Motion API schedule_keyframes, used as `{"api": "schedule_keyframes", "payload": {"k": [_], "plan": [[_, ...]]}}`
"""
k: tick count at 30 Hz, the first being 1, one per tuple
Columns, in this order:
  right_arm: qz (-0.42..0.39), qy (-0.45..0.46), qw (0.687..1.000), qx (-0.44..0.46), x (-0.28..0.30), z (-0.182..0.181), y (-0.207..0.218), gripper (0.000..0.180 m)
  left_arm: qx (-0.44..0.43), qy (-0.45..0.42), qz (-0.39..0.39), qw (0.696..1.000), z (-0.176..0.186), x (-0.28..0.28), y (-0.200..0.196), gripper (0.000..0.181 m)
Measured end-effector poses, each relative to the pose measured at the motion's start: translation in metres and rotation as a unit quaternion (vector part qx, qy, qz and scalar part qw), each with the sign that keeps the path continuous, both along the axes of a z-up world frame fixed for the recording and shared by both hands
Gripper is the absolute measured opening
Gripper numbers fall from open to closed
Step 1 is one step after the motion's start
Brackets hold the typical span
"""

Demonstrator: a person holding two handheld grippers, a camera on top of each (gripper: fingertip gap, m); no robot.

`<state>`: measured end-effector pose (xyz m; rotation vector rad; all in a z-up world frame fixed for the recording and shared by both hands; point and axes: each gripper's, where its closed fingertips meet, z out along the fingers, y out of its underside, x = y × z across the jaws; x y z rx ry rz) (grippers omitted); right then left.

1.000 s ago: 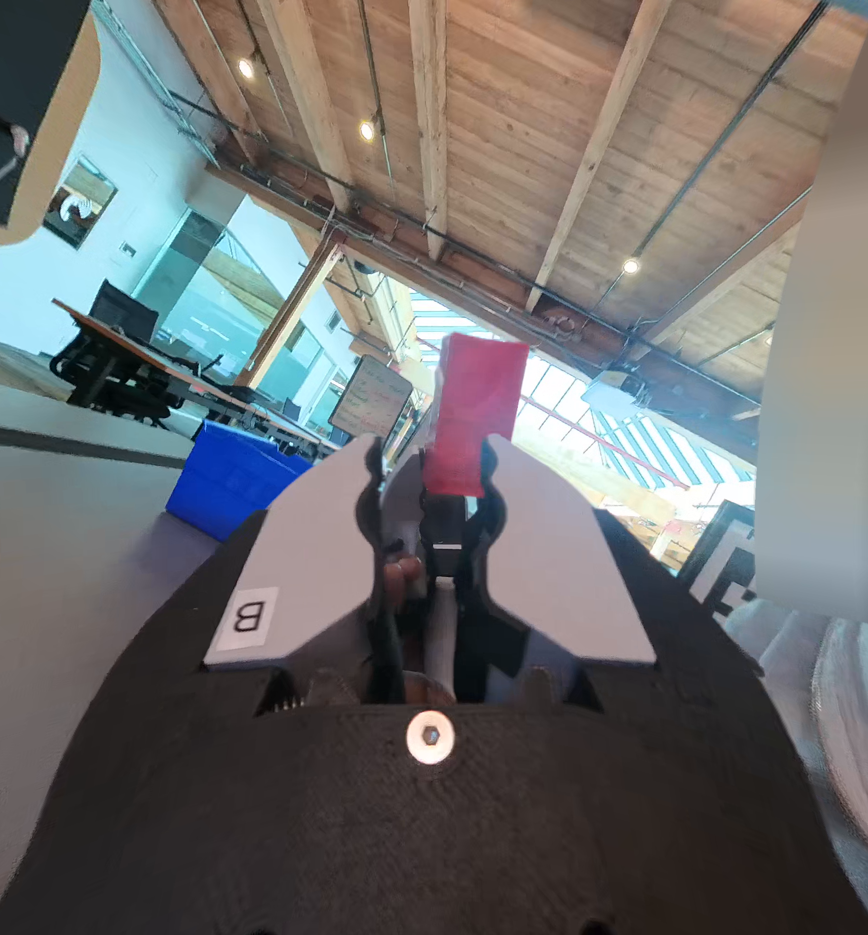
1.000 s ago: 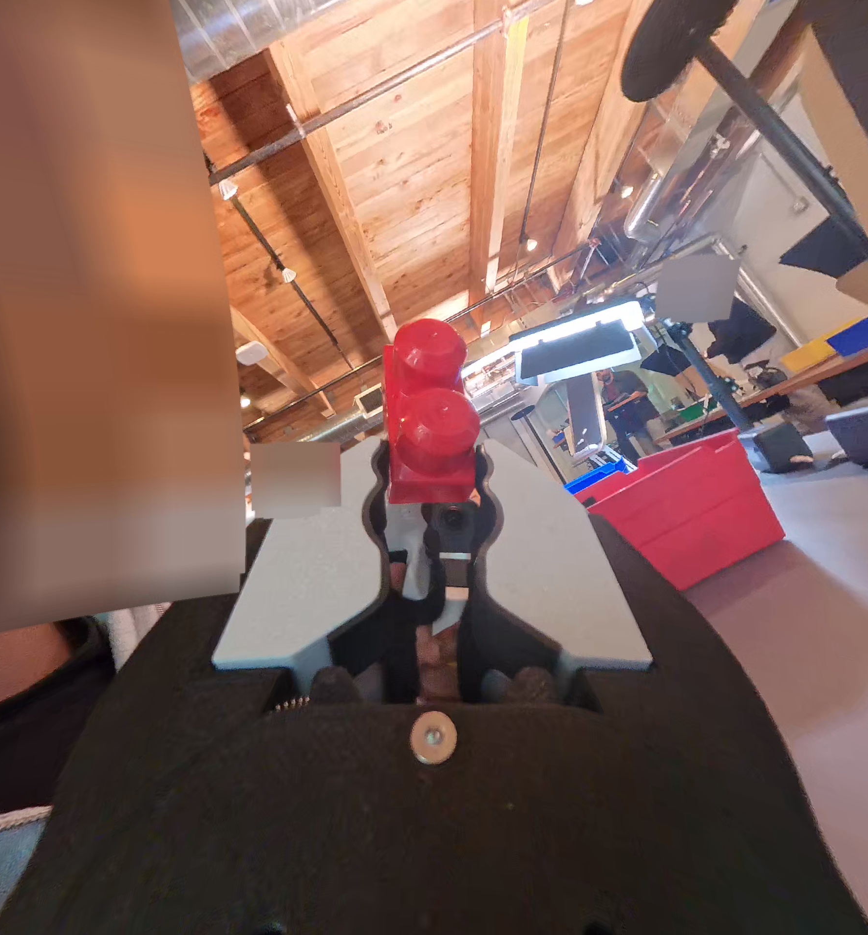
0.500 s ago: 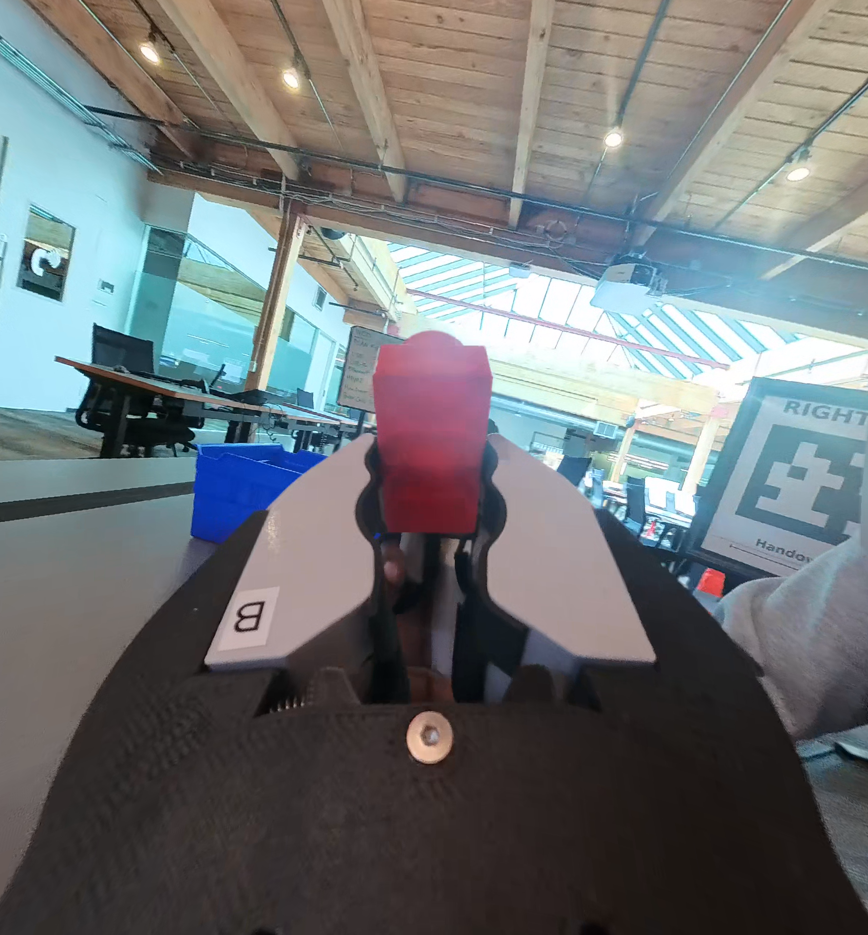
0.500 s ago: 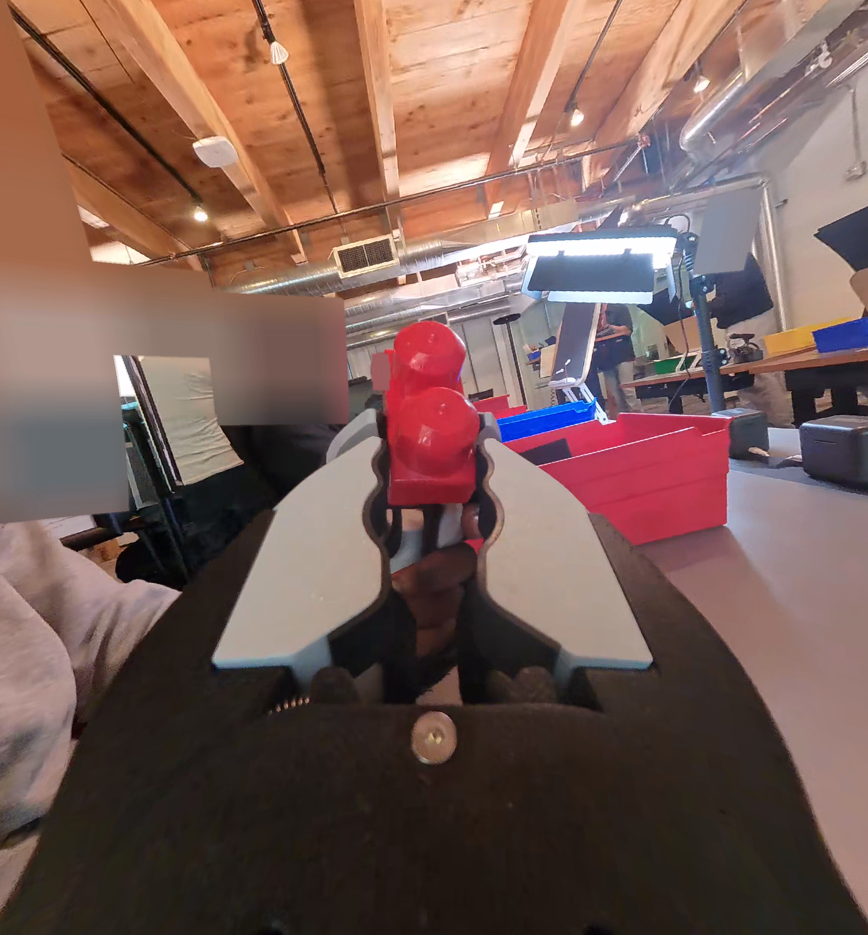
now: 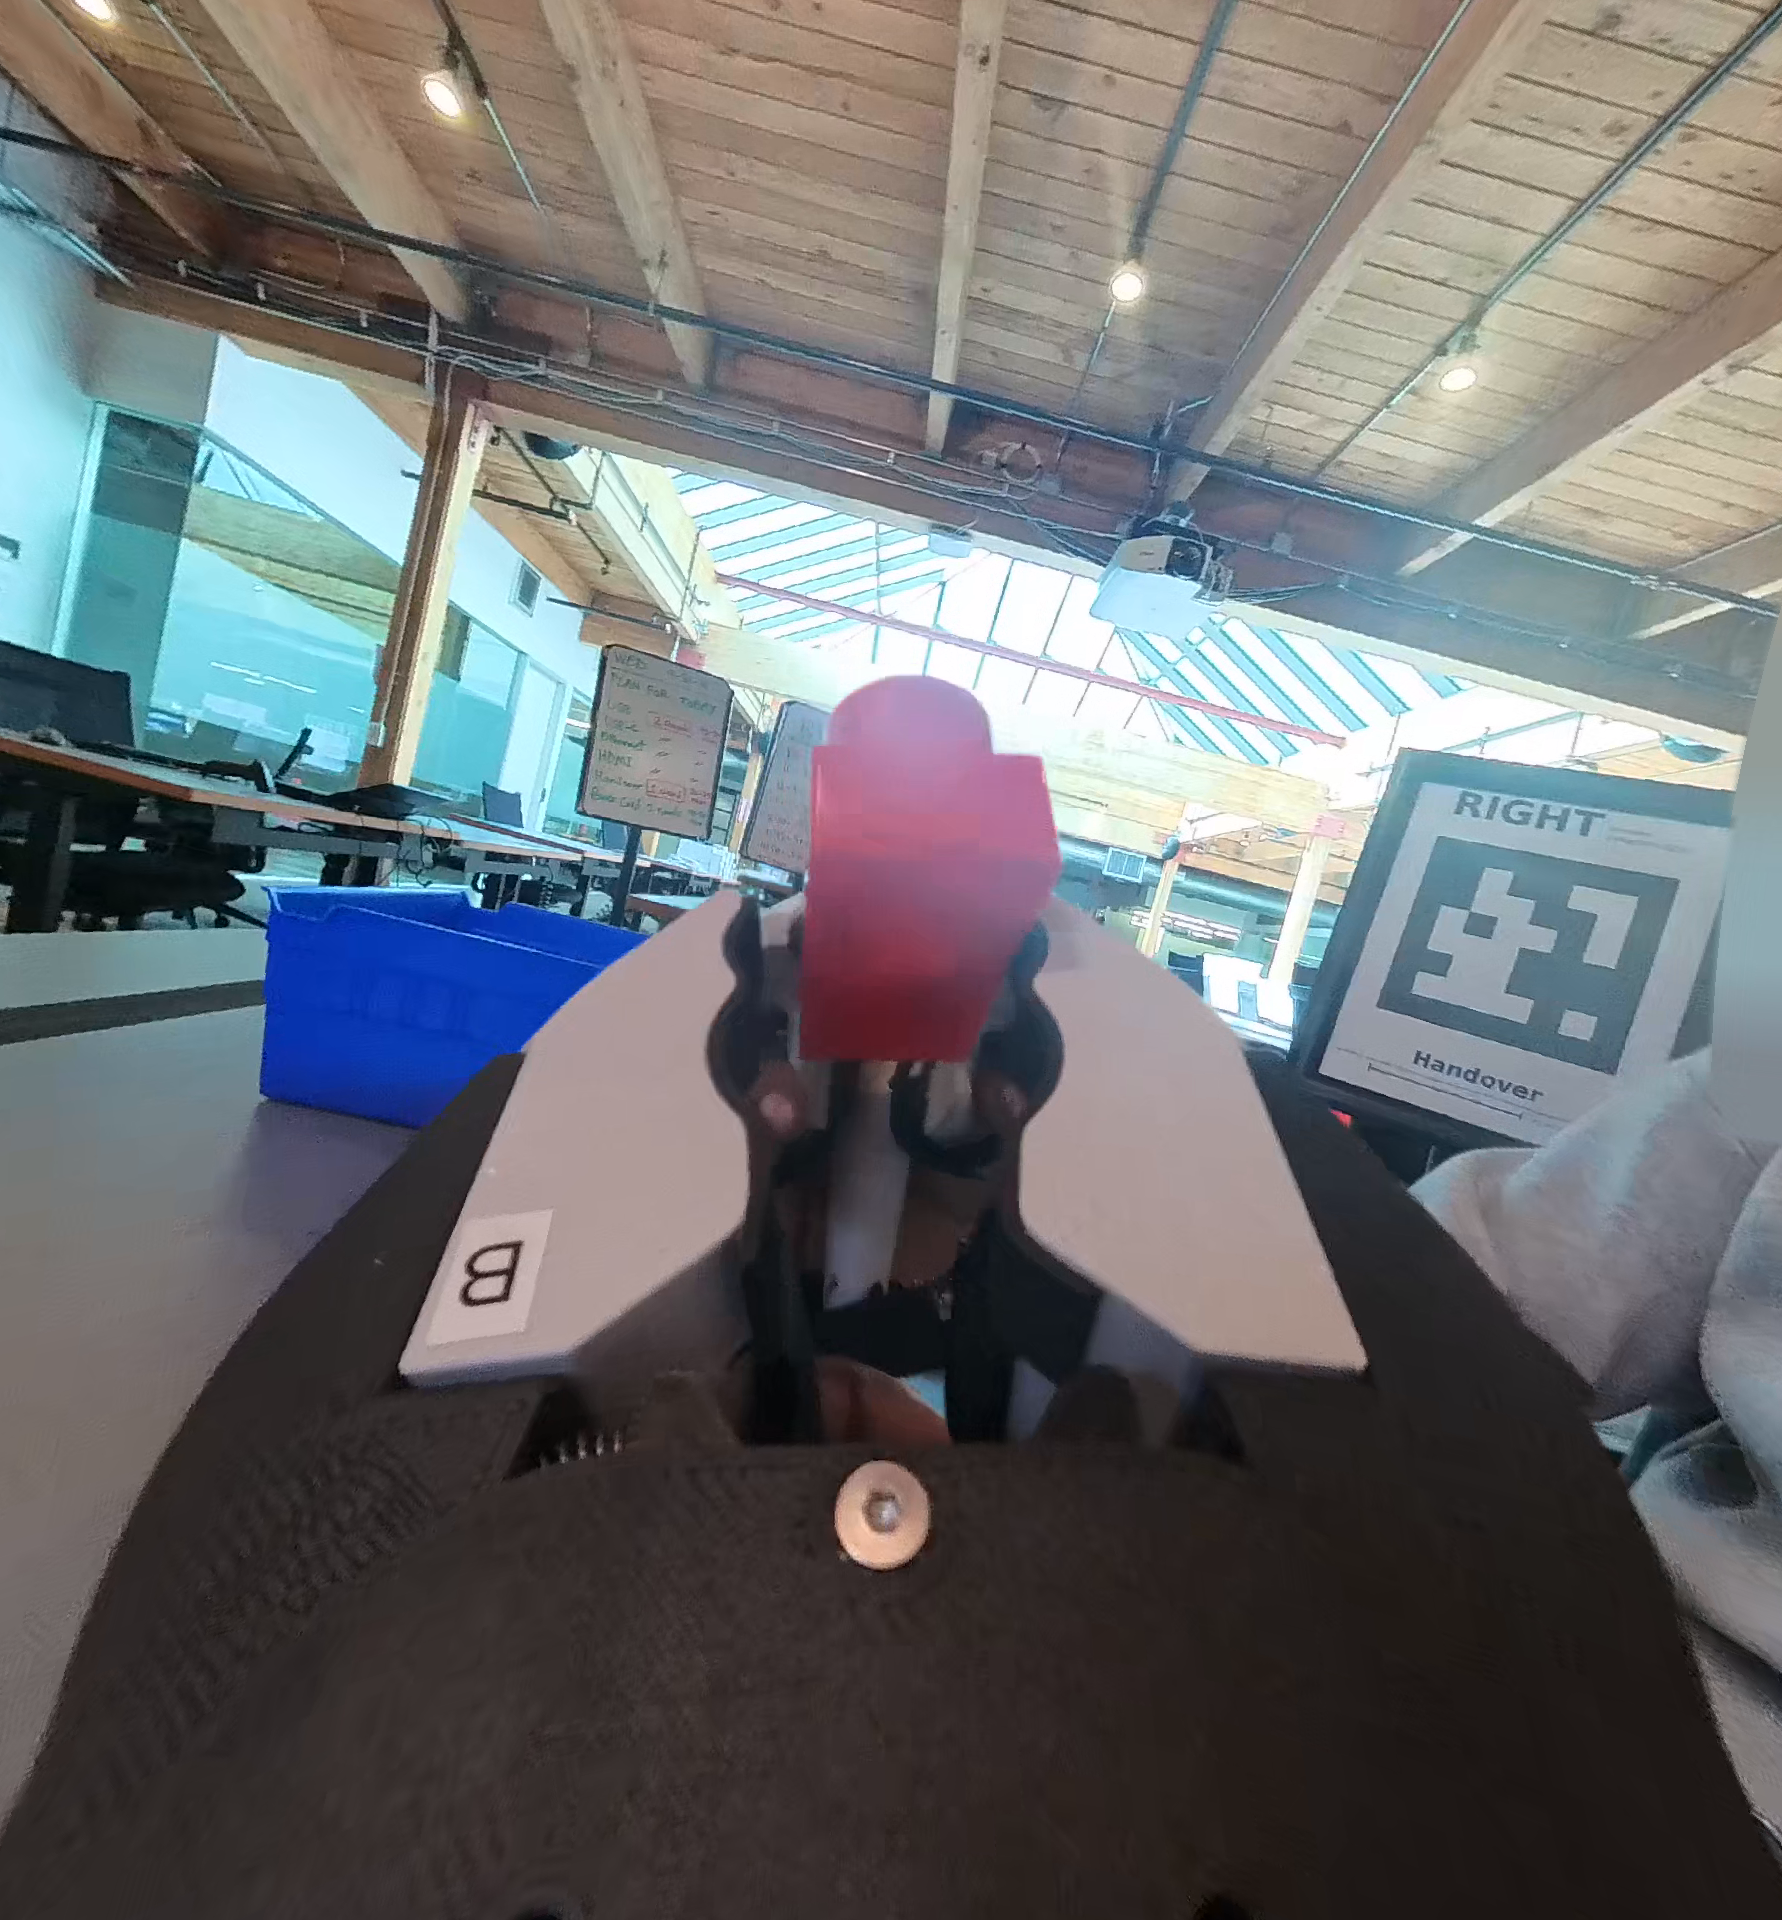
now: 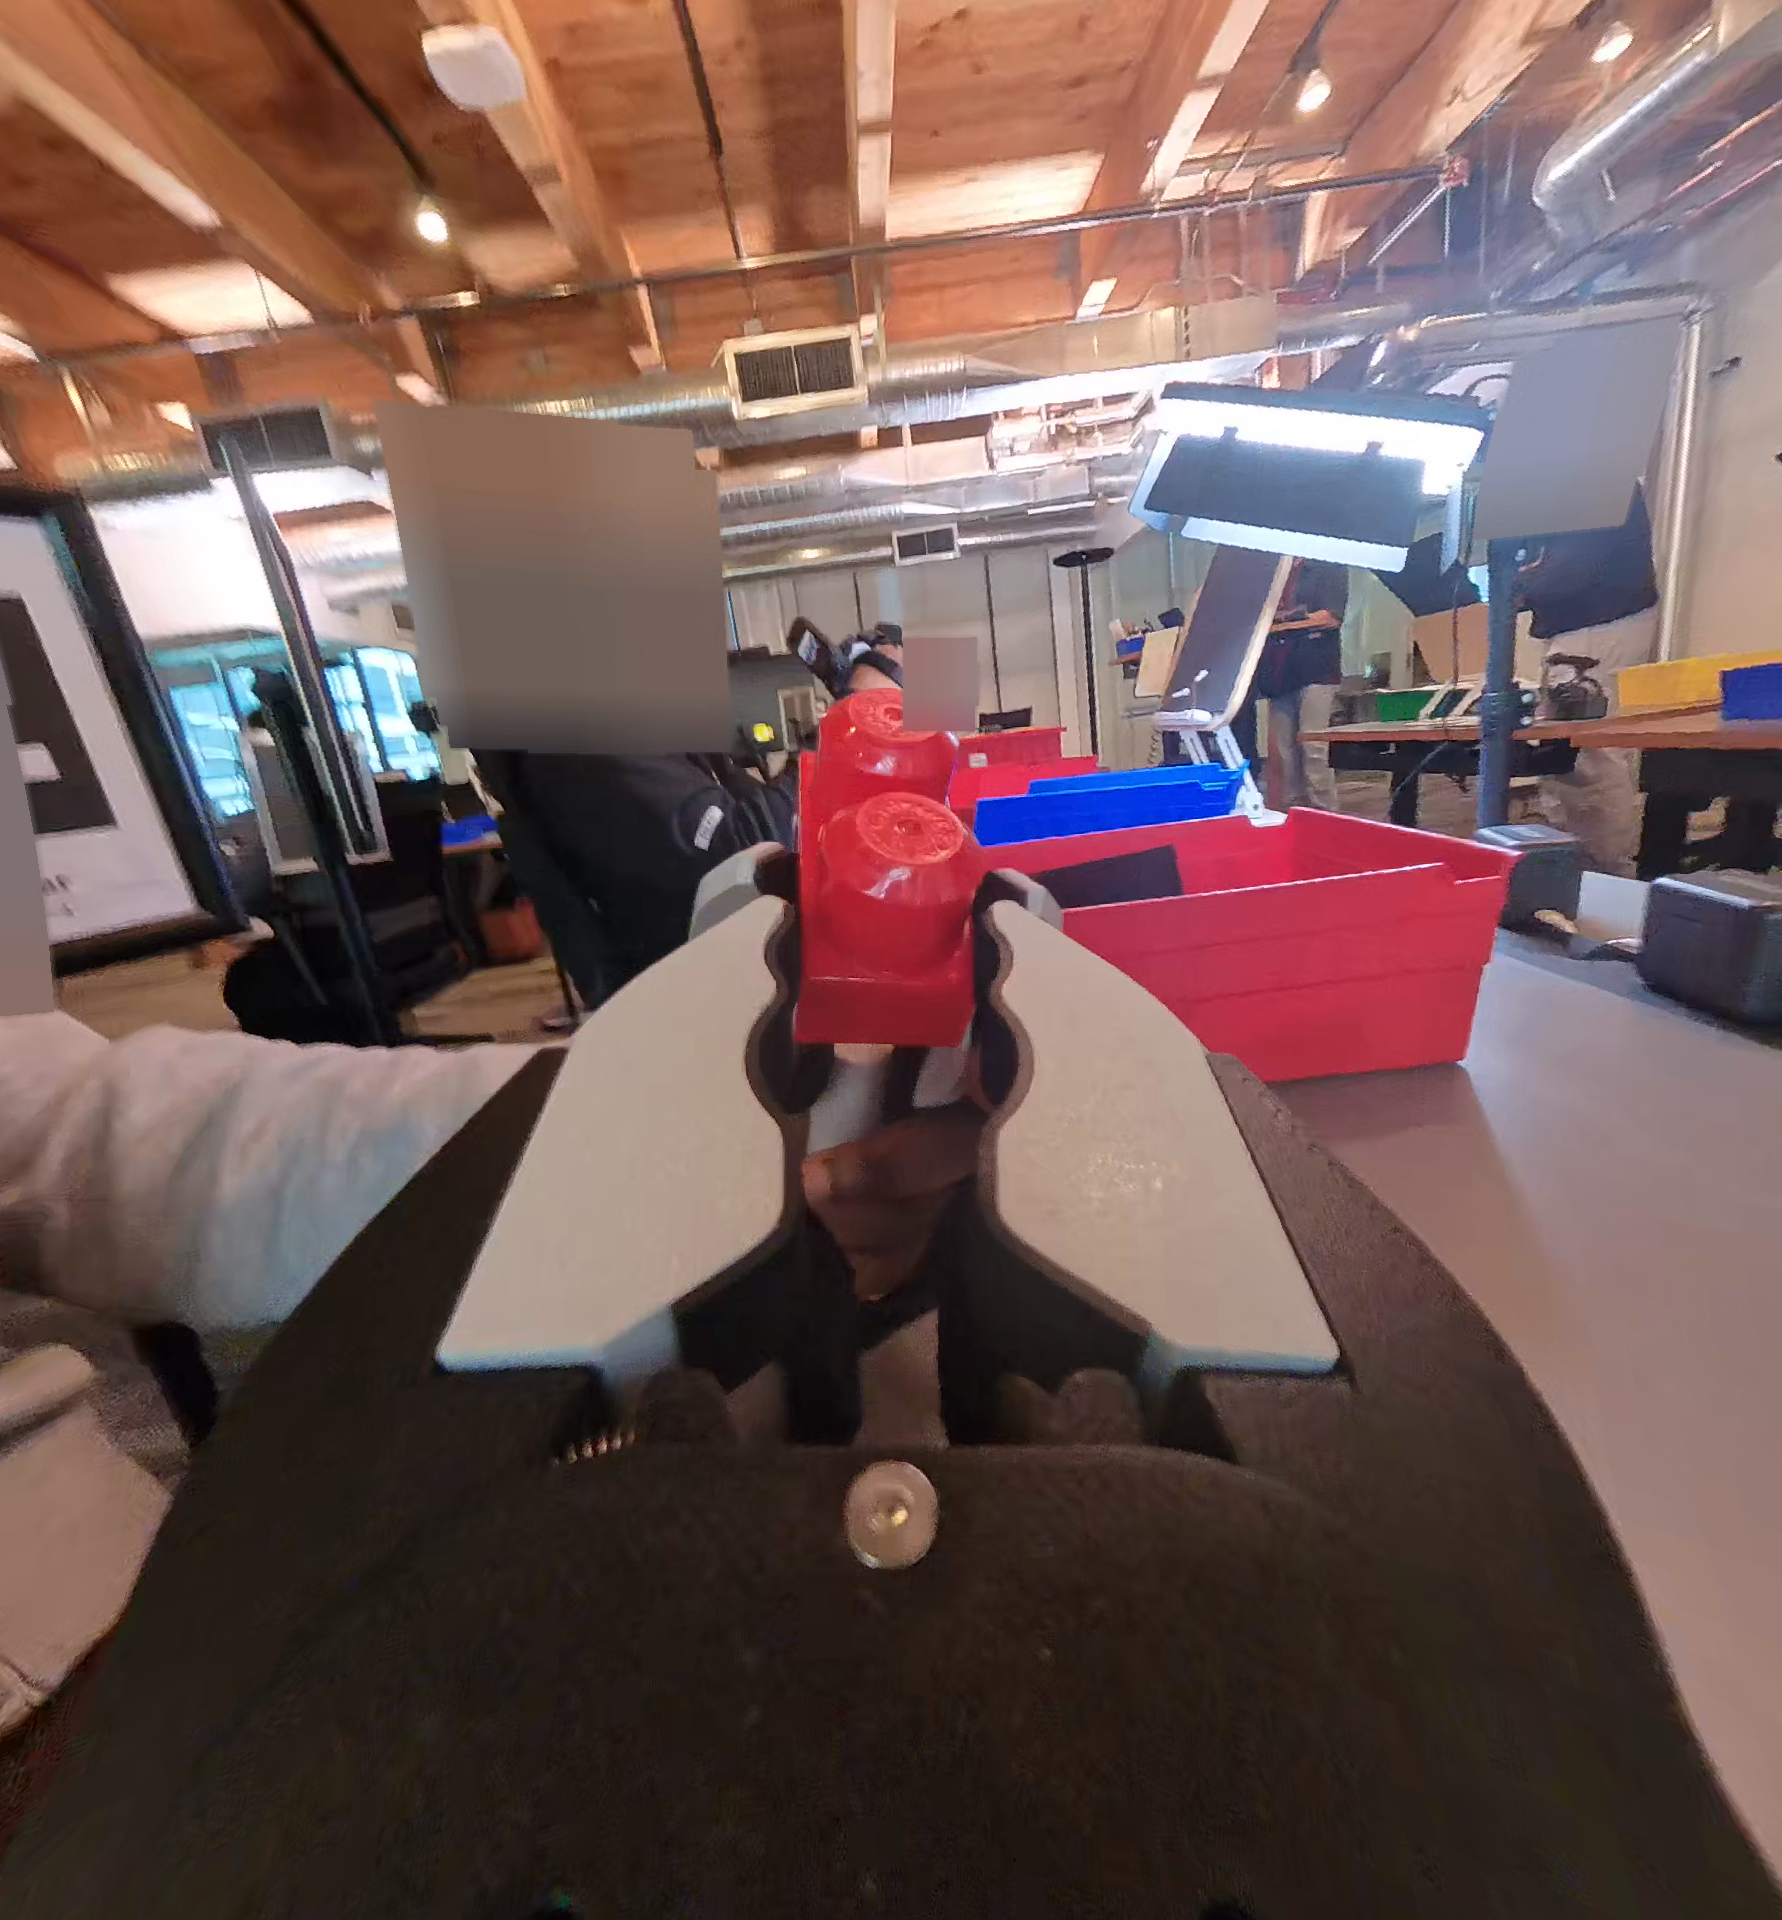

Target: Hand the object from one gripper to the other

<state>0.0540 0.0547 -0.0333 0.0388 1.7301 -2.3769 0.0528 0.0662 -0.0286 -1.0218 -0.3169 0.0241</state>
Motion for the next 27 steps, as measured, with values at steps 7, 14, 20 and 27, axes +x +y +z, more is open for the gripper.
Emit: {"api": "schedule_keyframes", "payload": {"k": [7, 14, 20, 27], "plan": [[-0.024, 0.038, 0.998, 0.041, -0.007, -0.007, 0.005, 0.032, 0.015, -0.012, 0.030, 0.999, 0.006, -0.009, -0.013, 0.050], [-0.057, 0.091, 0.991, 0.086, -0.010, -0.014, 0.002, 0.032, -0.018, -0.015, 0.039, 0.999, 0.003, -0.010, -0.022, 0.038], [-0.045, 0.105, 0.990, 0.085, -0.003, -0.011, 0.003, 0.032, -0.071, 0.016, 0.030, 0.997, -0.003, -0.002, -0.013, 0.037], [-0.217, 0.326, 0.920, -0.034, 0.000, 0.016, 0.007, 0.071, 0.040, -0.108, 0.007, 0.993, 0.005, -0.021, -0.040, 0.036]]}}
